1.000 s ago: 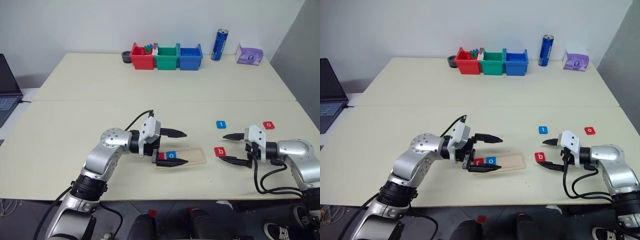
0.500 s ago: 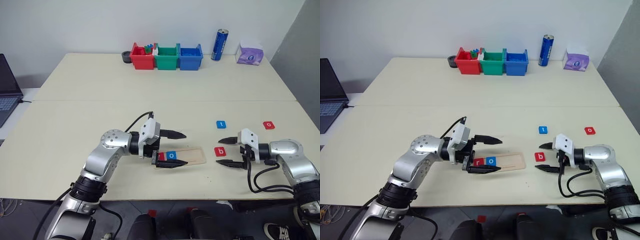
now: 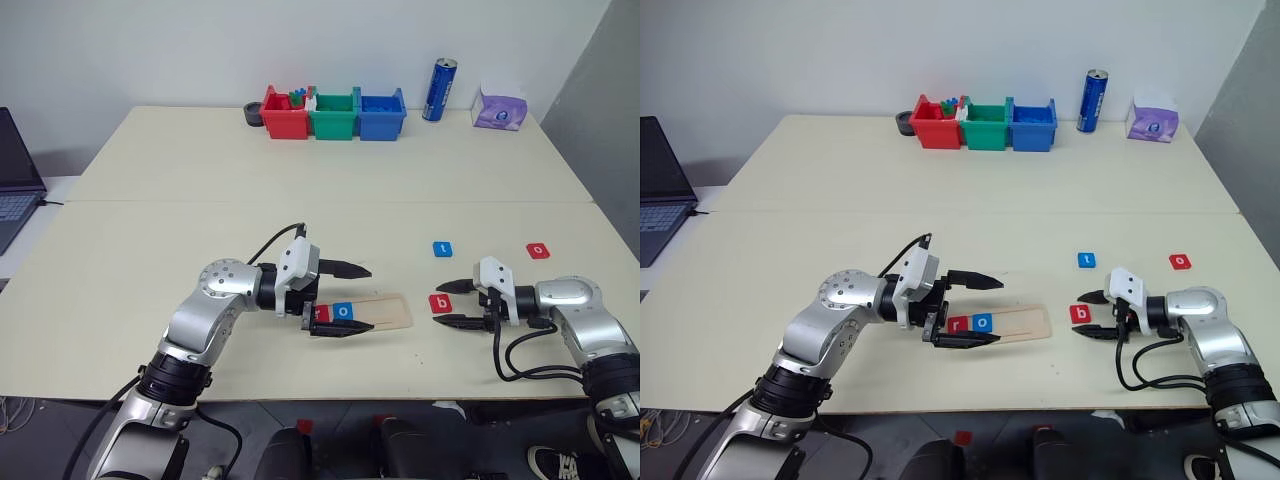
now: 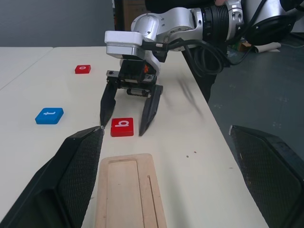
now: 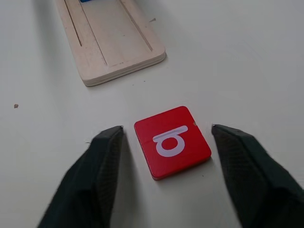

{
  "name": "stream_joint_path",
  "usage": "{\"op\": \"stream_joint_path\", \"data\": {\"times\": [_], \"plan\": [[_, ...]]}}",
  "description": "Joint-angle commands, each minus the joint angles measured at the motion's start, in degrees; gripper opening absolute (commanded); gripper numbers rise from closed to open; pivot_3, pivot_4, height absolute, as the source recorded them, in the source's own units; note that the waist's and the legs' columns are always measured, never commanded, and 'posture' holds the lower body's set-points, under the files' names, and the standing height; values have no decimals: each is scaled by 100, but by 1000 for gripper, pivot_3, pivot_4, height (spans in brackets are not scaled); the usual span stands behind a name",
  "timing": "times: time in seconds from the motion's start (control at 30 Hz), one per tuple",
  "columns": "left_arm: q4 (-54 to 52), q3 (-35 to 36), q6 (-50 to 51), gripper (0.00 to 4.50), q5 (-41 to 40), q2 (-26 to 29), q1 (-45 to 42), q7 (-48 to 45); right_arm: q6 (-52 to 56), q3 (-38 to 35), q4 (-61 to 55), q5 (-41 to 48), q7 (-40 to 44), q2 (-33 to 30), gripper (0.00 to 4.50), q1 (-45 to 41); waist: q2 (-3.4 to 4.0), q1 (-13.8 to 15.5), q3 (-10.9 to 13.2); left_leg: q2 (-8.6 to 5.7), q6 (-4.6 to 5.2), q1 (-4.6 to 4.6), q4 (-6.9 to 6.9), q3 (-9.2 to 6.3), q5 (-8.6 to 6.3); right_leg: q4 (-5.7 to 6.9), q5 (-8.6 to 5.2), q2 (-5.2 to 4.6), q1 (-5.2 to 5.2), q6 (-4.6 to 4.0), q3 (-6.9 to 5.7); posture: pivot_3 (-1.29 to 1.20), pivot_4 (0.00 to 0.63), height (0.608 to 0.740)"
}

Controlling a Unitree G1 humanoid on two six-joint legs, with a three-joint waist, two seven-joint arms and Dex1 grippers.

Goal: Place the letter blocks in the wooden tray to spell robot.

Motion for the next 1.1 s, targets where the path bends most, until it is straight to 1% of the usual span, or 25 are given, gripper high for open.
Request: {"op": "stream_joint_path", "data": {"times": [0.03,0.07,0.17,0.3,0.4,0.53,0.8,0.97,1.1], "plan": [[-201,-12,-37,4500,-52,-22,-35,10,-71,-108,-86,28,37,-41,1734,6,0,0,0,0,0,0,0,0,0,0,0,0,0,0,0,0,150,740],[-201,-15,-39,4500,-51,-28,-35,12,-70,-118,-104,36,42,-56,1452,27,0,0,0,0,0,0,0,0,0,0,0,0,0,0,0,0,150,740],[-189,-21,-59,4500,-40,-35,-28,4,-64,-145,-171,50,51,-101,1463,63,0,0,0,0,0,0,0,0,0,0,0,-1,0,0,0,0,150,740],[-158,18,-101,4500,-32,-4,-16,-16,131,-129,-427,125,62,-83,1463,-116,0,-1,0,0,0,0,0,0,0,0,0,-1,0,0,0,0,150,740],[-19,183,-240,4500,-11,204,12,-138,375,-76,-738,212,96,-1,1463,-314,0,-16,0,0,0,1,0,0,0,1,0,0,0,0,-1,0,150,740],[191,375,-546,4500,32,560,176,-301,547,53,-1059,268,46,273,1463,-585,3,-28,0,3,0,6,-1,-1,0,4,2,5,0,-4,-1,0,150,740],[-148,607,-484,4500,-98,849,695,-166,651,440,-1133,142,94,748,1463,-805,4,33,1,6,0,-5,1,-5,0,-1,2,-16,-1,-4,-6,0,150,740],[-485,712,-372,4500,-163,985,1021,-59,528,687,-1063,38,114,935,1463,-816,4,17,1,6,0,-3,1,-2,0,-1,2,-18,-1,-4,-7,0,150,740],[-630,742,-296,4500,-194,994,1101,50,403,826,-1081,-29,164,975,1463,-759,4,17,1,5,0,-2,1,-6,0,2,2,-13,-1,-4,-7,0,150,740]]}}
